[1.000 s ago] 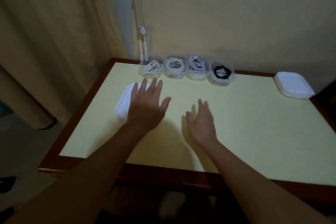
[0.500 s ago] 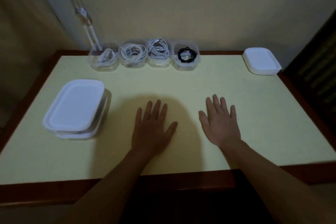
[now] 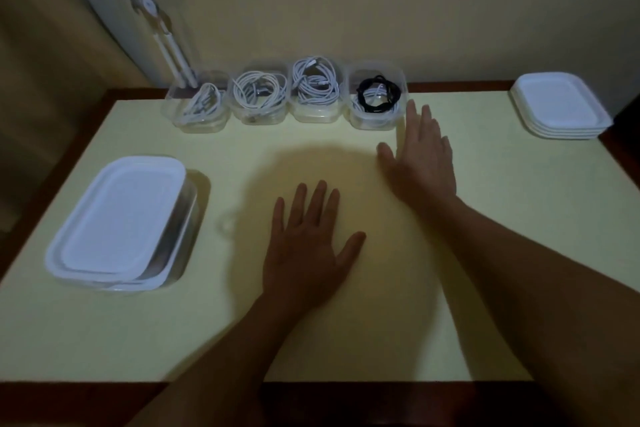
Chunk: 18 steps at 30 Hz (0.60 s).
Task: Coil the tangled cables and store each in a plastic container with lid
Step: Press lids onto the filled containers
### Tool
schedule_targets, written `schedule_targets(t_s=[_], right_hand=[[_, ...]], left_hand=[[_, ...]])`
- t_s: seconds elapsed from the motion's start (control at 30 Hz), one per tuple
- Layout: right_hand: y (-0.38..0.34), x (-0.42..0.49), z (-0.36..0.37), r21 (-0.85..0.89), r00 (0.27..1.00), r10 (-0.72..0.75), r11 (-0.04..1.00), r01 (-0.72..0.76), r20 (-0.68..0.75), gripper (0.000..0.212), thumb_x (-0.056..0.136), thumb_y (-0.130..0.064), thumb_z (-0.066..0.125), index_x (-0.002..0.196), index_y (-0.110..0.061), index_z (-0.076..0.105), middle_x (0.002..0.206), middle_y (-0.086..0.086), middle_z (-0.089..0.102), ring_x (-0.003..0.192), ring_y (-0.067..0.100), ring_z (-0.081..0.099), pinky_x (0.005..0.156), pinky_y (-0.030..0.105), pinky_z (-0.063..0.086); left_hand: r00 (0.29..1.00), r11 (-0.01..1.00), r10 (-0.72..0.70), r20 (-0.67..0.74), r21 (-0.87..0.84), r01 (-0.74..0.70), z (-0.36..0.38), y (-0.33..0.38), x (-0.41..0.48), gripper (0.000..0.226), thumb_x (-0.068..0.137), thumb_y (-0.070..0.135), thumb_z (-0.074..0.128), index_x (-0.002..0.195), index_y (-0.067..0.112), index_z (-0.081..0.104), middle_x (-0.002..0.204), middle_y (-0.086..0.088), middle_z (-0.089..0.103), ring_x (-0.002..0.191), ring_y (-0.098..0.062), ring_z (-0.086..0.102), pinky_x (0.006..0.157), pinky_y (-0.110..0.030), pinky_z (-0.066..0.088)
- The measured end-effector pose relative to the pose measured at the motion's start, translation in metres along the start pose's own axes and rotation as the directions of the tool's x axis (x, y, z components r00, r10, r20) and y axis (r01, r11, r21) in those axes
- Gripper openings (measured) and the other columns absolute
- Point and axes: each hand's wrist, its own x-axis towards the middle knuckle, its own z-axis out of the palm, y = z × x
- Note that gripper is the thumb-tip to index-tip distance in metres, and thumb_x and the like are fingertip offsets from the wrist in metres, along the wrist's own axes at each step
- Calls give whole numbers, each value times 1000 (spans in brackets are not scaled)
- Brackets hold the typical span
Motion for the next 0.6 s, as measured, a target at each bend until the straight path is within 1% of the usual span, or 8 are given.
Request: schedule_targets(t_s=[0.1, 0.2, 0.27, 0.3, 0.47, 0.6], right_hand=[[-2, 16, 4, 13, 999, -34, 999, 34, -9, 79, 100, -55, 41, 161, -26, 0, 170, 10, 6, 156, 29, 8, 125, 52, 13], [-2, 24, 4, 30, 998, -64, 997, 65, -21, 70, 100, -56, 40, 158, -23, 19, 169, 11, 13, 155, 30, 12, 124, 54, 18], [-1, 23, 4, 49, 996, -78, 996, 80, -51, 64, 99, -55, 42, 152, -19, 33, 168, 12, 17, 155, 31, 14, 122, 53, 24], [-1, 21, 3, 58, 994, -85, 994, 89, -61, 63, 99, -54, 43, 149, -17, 37, 167, 12, 18, 155, 30, 15, 121, 52, 25], [8, -4, -3, 112, 995, -86, 989, 92, -58, 58, 102, -51, 45, 145, -13, 42, 167, 12, 20, 155, 27, 16, 122, 47, 25], [16, -42, -14, 162, 991, -113, 979, 125, -76, 50, 103, -49, 44, 137, -13, 50, 165, 13, 27, 154, 26, 21, 122, 45, 27]], left_hand=[[1000, 1000, -3, -22, -17, 3, 2, -2, 1, 80, 95, 70, 12, 161, 26, 16, 169, 3, 9, 156, -21, 0, 124, -52, 3], [999, 1000, -3, -34, -26, 2, 3, -2, 2, 79, 95, 70, 14, 160, 27, 19, 168, 4, 12, 156, -21, 3, 124, -51, 5], [999, 1000, -7, -32, -30, 6, 4, -2, 3, 79, 94, 71, 13, 160, 28, 16, 168, 5, 10, 156, -20, 1, 124, -50, 3], [1000, 1000, -10, -27, -29, 9, 5, -2, 2, 79, 94, 71, 13, 161, 28, 15, 168, 6, 8, 156, -19, 0, 124, -50, 2], [999, 997, -35, -40, -73, 32, 2, -1, 2, 81, 95, 68, 10, 161, 22, 15, 168, 6, 11, 155, -15, 0, 125, -45, 0], [991, 972, -101, -90, -220, 79, -6, 5, 0, 87, 92, 70, 9, 161, 16, 14, 166, 2, 23, 154, -11, 7, 126, -37, -1]])
